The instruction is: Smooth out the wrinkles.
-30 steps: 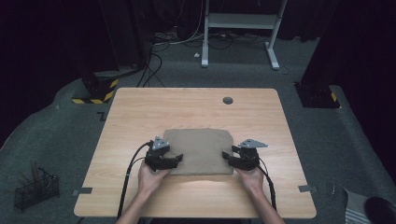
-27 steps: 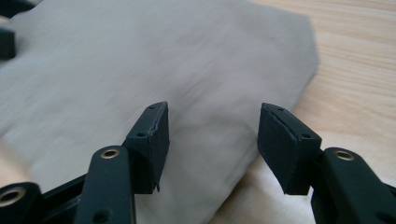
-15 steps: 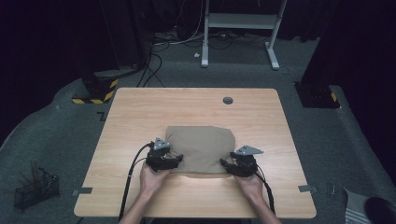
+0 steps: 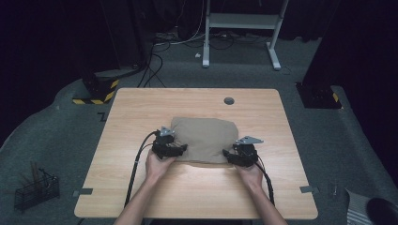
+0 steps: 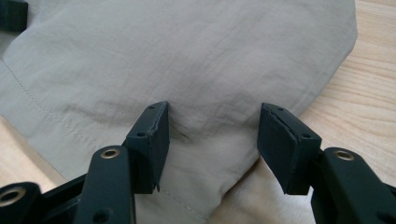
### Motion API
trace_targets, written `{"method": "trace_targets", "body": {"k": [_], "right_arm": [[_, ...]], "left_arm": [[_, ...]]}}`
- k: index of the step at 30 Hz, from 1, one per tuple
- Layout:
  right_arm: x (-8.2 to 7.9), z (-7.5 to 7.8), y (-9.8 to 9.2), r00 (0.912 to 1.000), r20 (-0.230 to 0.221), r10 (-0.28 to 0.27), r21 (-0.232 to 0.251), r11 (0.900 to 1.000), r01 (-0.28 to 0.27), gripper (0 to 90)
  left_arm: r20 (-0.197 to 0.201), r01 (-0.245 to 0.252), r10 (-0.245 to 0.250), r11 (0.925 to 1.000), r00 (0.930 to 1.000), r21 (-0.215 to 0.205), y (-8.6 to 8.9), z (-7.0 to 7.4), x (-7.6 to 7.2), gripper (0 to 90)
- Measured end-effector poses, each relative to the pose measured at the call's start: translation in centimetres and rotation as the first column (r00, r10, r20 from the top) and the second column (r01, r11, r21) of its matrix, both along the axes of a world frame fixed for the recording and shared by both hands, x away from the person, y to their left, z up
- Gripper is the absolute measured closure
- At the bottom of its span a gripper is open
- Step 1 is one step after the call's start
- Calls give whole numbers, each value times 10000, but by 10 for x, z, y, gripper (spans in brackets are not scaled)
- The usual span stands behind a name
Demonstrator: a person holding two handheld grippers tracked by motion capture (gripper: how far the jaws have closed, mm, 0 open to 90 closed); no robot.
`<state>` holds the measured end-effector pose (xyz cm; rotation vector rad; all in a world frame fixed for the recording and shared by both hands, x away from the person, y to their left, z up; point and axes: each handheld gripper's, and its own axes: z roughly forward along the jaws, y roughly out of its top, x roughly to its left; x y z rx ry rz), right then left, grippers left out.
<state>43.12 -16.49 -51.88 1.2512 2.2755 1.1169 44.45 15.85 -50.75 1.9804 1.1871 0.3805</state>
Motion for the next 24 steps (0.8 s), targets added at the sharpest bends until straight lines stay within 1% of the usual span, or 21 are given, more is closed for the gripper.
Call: {"method": "trace_targets", "body": {"k": [1,3,4,5,6,8,9,11,12,14,15,17,20,22,24], "right_arm": [[2,0,0,10000,-29,-42,47,10000,42,437],[6,-1,-1,9998,-82,-196,202,9996,198,437],[8,-2,-2,9997,-102,-213,245,9995,215,436],[10,-3,-2,9995,-159,-277,304,9991,282,435],[13,-2,-3,9995,-139,-296,300,9991,300,434],[14,-2,-3,9995,-128,-290,283,9992,294,435],[14,-1,-4,9996,-84,-260,277,9993,262,435],[13,1,-6,9994,-70,-336,379,9987,339,437],[12,3,-8,9991,-43,-415,458,9981,417,439],[8,7,-12,9986,71,-518,662,9965,512,442],[5,10,-15,9984,193,-527,687,9963,512,443],[2,13,-19,9979,304,-581,733,9958,557,444],[-5,18,-26,9967,424,-686,886,9940,647,446],[-9,21,-30,9958,586,-697,850,9943,646,446],[-12,23,-34,9947,717,-739,867,9939,675,447]], "left_arm": [[-17,-22,22,10000,10000,6,0,0,2,283],[73,-100,100,9999,9999,-80,-1,-1,6,282],[69,-140,141,9997,9999,-189,0,-2,7,280],[-10,-180,179,9990,9998,-411,1,-4,10,274],[-58,-217,214,9986,9998,-492,2,-5,10,267],[-48,-231,229,9982,9997,-544,3,-4,11,260],[28,-270,271,9984,9996,-496,3,-3,10,260],[232,-405,411,9988,9989,-261,2,2,6,257],[338,-433,440,9988,9985,-217,2,5,4,262],[541,-386,403,9988,9977,-314,3,13,-1,276],[620,-362,384,9987,9973,-367,4,15,-3,280],[733,-312,353,9979,9967,-561,8,21,-6,283],[950,-285,355,9969,9948,-734,13,31,-13,285],[1069,-260,342,9967,9937,-771,17,36,-17,290],[1197,-284,362,9974,9921,-659,21,39,-21,298]]}}
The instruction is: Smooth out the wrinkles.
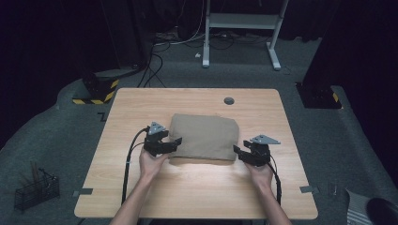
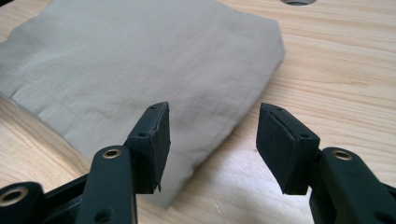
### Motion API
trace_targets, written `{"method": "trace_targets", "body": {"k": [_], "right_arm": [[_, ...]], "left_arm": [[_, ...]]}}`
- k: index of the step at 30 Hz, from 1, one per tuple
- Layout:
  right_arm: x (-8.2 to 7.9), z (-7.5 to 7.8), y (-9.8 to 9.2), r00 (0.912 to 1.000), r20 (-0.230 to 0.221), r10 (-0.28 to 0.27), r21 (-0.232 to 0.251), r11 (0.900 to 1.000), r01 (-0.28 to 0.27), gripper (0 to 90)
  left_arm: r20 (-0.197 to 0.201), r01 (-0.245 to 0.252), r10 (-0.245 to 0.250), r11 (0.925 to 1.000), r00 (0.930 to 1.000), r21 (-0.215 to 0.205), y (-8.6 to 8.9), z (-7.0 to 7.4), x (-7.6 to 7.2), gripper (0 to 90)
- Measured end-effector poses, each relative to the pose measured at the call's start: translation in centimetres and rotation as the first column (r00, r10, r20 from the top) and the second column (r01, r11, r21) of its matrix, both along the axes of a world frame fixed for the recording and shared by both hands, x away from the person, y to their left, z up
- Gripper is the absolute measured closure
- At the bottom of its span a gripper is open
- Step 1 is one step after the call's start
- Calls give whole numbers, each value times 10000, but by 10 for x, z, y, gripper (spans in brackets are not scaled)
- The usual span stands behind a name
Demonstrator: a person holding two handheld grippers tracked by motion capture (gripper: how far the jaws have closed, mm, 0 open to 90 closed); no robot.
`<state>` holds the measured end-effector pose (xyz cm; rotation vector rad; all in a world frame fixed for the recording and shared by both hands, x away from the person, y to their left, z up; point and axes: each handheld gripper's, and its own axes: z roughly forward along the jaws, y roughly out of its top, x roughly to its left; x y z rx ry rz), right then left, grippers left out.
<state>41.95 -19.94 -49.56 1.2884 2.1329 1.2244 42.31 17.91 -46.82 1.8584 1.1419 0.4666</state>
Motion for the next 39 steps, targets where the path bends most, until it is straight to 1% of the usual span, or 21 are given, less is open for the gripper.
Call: {"method": "trace_targets", "body": {"k": [2,6,8,11,13,17,19,22,25,27,31,33,35,39], "right_arm": [[-3,1,-4,10000,39,-78,6,10000,78,448],[-10,4,-14,9997,144,-198,-8,9998,199,452],[-13,5,-18,9996,139,-265,45,9996,264,453],[-17,6,-24,9990,207,-386,-9,9993,386,454],[-20,7,-28,9987,201,-476,68,9989,475,455],[-22,5,-33,9980,215,-600,39,9982,599,455],[-23,4,-35,9976,139,-679,68,9977,679,455],[-25,4,-39,9970,195,-749,-69,9972,750,455],[-26,4,-44,9964,174,-831,-42,9965,832,452],[-27,2,-48,9957,152,-913,-118,9957,914,451],[-27,-3,-54,9940,-31,-1091,-184,9939,1091,452],[-28,-5,-55,9933,-81,-1150,-297,9930,1147,452],[-28,-7,-57,9922,-128,-1238,-377,9917,1232,452],[-29,-11,-60,9902,-223,-1378,-609,9888,1363,452]], "left_arm": [[132,-52,49,9997,9999,229,4,2,-4,304],[143,-146,145,9998,9998,119,14,3,-12,307],[142,-241,239,9996,9996,145,20,4,-16,308],[190,-394,393,9992,9990,94,29,5,-24,310],[223,-507,500,9983,9985,292,34,4,-27,313],[123,-672,670,9975,9977,213,43,1,-34,314],[93,-752,751,9970,9971,163,47,0,-37,313],[31,-892,891,9960,9960,113,52,-3,-42,312],[-54,-1017,1017,9948,9948,114,57,-7,-45,311],[-154,-1101,1102,9939,9938,53,59,-11,-47,311],[-342,-1277,1281,9917,9912,146,63,-20,-50,310],[-447,-1317,1328,9909,9901,285,64,-25,-51,310],[-536,-1406,1416,9898,9885,222,66,-28,-52,309],[-616,-1631,1651,9859,9843,369,71,-35,-55,310]]}}
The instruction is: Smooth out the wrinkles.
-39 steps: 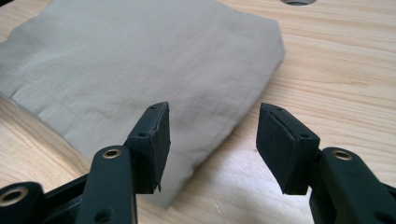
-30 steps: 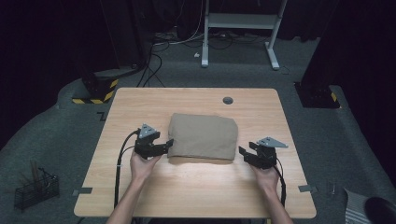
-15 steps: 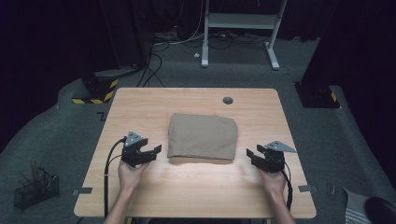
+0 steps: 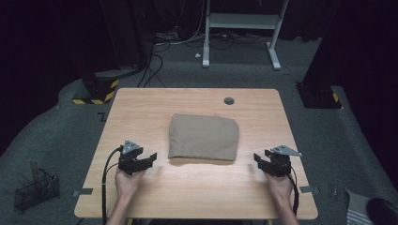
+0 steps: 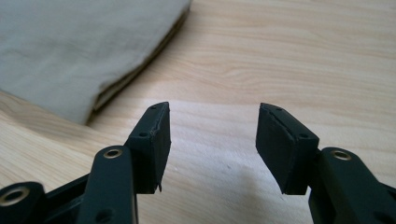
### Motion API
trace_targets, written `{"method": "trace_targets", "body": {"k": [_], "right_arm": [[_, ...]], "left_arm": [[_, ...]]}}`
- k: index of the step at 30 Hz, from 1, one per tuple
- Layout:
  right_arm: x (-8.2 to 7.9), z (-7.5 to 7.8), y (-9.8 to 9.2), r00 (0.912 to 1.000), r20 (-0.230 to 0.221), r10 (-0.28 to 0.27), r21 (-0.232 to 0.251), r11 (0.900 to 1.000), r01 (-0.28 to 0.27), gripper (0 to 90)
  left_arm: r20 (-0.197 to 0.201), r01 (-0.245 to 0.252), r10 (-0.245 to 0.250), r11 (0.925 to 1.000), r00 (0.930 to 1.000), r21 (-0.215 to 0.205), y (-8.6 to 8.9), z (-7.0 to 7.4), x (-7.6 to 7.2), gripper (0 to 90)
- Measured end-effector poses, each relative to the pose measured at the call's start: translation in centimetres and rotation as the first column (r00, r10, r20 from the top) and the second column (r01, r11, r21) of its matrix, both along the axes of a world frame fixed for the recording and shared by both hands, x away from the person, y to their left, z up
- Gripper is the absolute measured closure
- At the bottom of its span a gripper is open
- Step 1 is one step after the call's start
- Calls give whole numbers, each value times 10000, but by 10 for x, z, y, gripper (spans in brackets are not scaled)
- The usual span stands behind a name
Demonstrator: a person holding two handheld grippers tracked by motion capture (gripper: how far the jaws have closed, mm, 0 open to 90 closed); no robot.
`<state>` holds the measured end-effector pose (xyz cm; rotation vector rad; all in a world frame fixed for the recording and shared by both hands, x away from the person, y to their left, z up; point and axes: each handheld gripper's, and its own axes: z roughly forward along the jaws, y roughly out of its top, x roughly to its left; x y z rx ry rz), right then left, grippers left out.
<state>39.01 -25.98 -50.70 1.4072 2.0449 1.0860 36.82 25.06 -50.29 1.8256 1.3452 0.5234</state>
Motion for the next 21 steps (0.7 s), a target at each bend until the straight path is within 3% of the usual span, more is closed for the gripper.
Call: {"method": "trace_targets", "body": {"k": [9,13,21], "right_arm": [[-1,-7,-7,9990,-326,-313,-561,9980,294,436],[0,-9,-7,9981,-424,-452,-803,9959,417,435],[3,-14,-6,9967,-616,-519,-1209,9917,442,428]], "left_arm": [[-443,-630,637,9978,9970,189,13,-13,-2,309],[-625,-777,807,9958,9948,490,15,-18,-2,304],[-512,-1000,1043,9917,9932,803,17,-23,-2,303]]}}
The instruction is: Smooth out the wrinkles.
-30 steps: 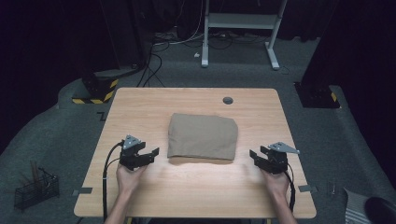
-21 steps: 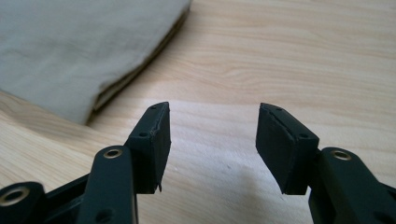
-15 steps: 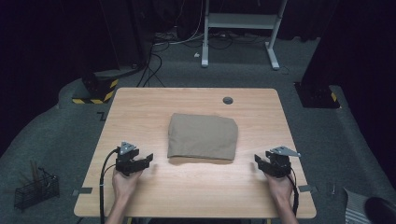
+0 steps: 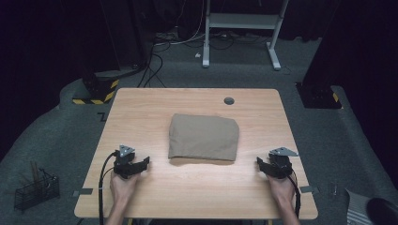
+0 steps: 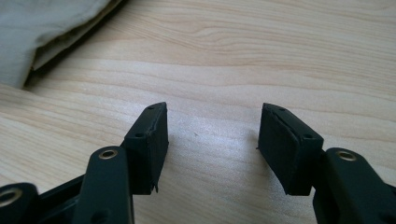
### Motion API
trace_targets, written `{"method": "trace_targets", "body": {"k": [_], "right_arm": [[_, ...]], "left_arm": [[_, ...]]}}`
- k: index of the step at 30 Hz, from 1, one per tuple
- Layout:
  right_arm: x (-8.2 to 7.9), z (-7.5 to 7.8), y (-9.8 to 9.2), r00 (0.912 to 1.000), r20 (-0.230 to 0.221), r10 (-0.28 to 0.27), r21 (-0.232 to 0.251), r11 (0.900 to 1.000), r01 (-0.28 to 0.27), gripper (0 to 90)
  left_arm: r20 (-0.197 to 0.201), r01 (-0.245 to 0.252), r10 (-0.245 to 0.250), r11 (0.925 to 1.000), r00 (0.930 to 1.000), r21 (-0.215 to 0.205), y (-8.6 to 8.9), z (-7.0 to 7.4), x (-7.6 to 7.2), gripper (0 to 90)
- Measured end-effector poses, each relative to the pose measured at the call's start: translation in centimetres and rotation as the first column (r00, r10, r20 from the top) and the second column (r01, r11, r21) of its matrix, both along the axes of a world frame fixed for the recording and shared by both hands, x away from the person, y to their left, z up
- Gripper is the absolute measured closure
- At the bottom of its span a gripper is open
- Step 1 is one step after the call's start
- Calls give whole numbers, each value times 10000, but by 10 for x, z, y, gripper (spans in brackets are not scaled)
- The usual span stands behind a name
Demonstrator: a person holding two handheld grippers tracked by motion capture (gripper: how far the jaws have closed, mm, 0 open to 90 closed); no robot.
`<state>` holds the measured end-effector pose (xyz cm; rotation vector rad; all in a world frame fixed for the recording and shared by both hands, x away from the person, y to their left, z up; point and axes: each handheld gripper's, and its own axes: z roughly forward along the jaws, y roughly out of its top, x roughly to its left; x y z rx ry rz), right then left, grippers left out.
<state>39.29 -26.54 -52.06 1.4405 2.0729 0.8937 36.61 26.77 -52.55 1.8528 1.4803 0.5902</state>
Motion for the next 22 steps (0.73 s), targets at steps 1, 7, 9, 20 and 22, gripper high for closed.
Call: {"method": "trace_targets", "body": {"k": [1,7,9,20,22], "right_arm": [[0,-1,0,10000,20,-21,-21,10000,21,429],[-1,-2,0,9999,96,-88,-40,10000,88,394],[-1,-2,0,9999,88,-87,-45,10000,87,382],[-1,-2,0,9998,92,-163,-104,9998,164,356],[-1,-2,0,9998,93,-168,-105,9998,169,356]], "left_arm": [[20,1,-1,10000,10000,19,0,0,0,302],[214,-75,60,9973,9998,734,-7,-3,-2,284],[158,-151,141,9978,9998,640,-6,-3,-1,266],[137,-173,165,9978,9998,644,-7,-3,-2,243],[133,-143,134,9977,9998,660,-7,-3,-2,237]]}}
